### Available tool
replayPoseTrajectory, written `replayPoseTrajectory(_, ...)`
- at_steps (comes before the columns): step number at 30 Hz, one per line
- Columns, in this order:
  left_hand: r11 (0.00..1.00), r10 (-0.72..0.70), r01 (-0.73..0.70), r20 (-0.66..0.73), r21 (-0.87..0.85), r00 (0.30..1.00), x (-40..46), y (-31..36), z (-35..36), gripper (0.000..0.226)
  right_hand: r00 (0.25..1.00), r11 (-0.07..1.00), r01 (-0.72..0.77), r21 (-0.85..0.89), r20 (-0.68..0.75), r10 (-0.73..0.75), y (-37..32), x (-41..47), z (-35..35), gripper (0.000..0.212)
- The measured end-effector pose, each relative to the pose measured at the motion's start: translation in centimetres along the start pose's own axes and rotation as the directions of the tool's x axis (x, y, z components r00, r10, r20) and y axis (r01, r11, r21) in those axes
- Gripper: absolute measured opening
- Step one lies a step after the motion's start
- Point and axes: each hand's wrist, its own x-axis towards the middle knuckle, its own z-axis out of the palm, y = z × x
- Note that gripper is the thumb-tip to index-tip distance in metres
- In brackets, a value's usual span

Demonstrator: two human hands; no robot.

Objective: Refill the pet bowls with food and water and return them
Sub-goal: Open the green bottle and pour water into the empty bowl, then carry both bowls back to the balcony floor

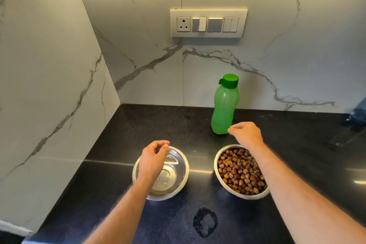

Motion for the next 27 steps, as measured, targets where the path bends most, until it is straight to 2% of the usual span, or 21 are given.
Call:
replayPoseTrajectory(2, 1.000, 0.017, -0.017, 0.019, 0.016, 1.000, -0.1, -0.4, -0.6, 0.015, 0.999, 0.997, -0.015, -0.073, -0.046, 0.012, 0.6, -1.4, -0.6, 0.015)
replayPoseTrajectory(6, 1.000, 0.025, -0.025, 0.025, 0.006, 0.999, -0.3, -0.9, -1.8, 0.015, 0.983, 0.965, -0.138, -0.223, -0.152, 0.105, 2.6, -4.6, -2.2, 0.034)
replayPoseTrajectory(12, 0.999, 0.043, -0.042, 0.074, -0.016, 0.996, -1.3, -1.4, -1.7, 0.012, 0.914, 0.917, -0.349, -0.196, -0.288, 0.286, 6.5, -9.0, -2.4, 0.046)
replayPoseTrajectory(18, 0.999, 0.044, -0.041, 0.130, -0.020, 0.991, -3.0, -1.9, -1.2, 0.012, 0.893, 0.923, -0.384, 0.002, -0.253, 0.372, 8.8, -11.5, -0.8, 0.051)
replayPoseTrajectory(23, 0.998, 0.062, -0.062, 0.094, -0.009, 0.994, -4.3, -1.6, -1.0, 0.010, 0.871, 0.905, -0.378, 0.194, -0.258, 0.419, 9.7, -11.6, 0.1, 0.056)
replayPoseTrajectory(27, 1.000, 0.022, -0.022, 0.023, -0.018, 0.999, -5.8, -1.6, -0.7, 0.010, 0.882, 0.842, -0.398, 0.364, -0.100, 0.460, 10.8, -11.4, 0.6, 0.037)
